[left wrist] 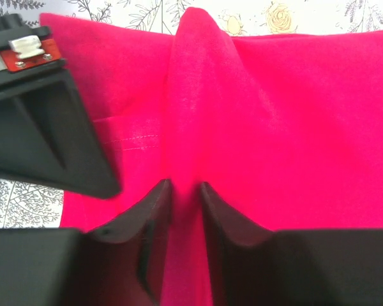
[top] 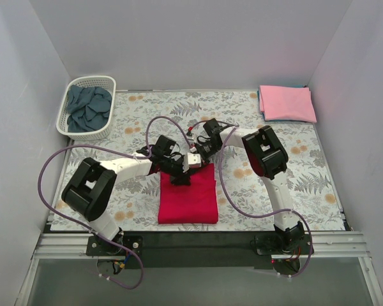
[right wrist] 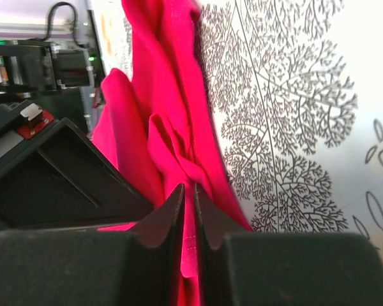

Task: Fold and stack the t-shirts
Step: Fold the tshirt

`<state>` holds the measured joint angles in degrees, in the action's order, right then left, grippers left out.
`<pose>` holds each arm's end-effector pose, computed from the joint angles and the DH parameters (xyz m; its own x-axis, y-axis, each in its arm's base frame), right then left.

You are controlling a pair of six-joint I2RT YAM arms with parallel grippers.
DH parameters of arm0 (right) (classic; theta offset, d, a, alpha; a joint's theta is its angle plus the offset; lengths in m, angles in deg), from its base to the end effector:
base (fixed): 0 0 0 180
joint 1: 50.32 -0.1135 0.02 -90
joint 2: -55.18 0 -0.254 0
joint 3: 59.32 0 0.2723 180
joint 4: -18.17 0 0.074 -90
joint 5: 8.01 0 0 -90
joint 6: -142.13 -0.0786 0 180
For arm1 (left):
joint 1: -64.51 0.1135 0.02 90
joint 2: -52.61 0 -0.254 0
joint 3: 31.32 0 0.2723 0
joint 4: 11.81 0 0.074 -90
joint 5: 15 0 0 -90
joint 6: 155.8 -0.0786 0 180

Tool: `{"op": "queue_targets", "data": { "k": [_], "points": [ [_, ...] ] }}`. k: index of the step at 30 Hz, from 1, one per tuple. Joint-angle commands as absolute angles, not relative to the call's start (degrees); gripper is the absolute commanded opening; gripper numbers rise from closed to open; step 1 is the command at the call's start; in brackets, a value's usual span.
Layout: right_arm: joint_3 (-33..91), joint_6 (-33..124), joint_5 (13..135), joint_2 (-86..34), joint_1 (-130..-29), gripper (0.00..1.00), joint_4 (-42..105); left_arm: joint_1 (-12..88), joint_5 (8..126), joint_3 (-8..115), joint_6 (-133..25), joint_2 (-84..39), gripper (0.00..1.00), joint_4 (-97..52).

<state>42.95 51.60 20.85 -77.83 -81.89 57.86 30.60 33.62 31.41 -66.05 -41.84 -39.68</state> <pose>0.3600 0.3020 0.0546 -0.8074 -0.4909 -0.3273 -0.4952 0.2622 0.8283 0.2521 -0.2320 0.1089 -0.7127 0.4830 -0.5087 0.6994 0.4339 -0.5679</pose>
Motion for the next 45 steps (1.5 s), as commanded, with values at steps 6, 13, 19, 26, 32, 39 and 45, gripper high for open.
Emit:
{"op": "queue_targets", "data": {
  "k": [6, 13, 19, 26, 32, 39, 45],
  "points": [
    [39.90, 51.78, 20.64, -80.52, -81.79, 0.15, 56.48, 29.62, 34.57, 31.95, -66.24, -36.69, 0.00, -39.83],
    [38.84, 51.96, 20.12, -80.44, -81.79, 0.14, 55.78, 29.70, 37.03, 34.67, -68.43, -34.13, 0.00, -40.80],
    [38.75, 51.96, 19.59, -80.35, -81.79, 0.14, 55.69, 31.63, 38.70, 37.74, -70.98, -37.03, 0.00, -39.84],
    [38.23, 51.96, 20.03, -79.65, -81.79, 0.14, 55.60, 33.74, 39.67, 39.07, -72.92, -40.02, 0.00, -38.69],
    [40.77, 51.96, 22.13, -77.28, -81.70, 0.15, 56.04, 33.75, 36.42, 36.52, -72.83, -37.04, 0.00, -39.48],
    [46.04, 51.96, 22.93, -72.10, -81.70, 0.17, 57.27, 33.40, 35.19, 34.59, -73.36, -33.35, 0.00, -41.32],
    [47.19, 55.03, 22.05, -70.32, -81.70, 0.19, 58.41, 32.78, 35.01, 33.35, -73.62, -32.20, 0.00, -41.86]
  ]
}}
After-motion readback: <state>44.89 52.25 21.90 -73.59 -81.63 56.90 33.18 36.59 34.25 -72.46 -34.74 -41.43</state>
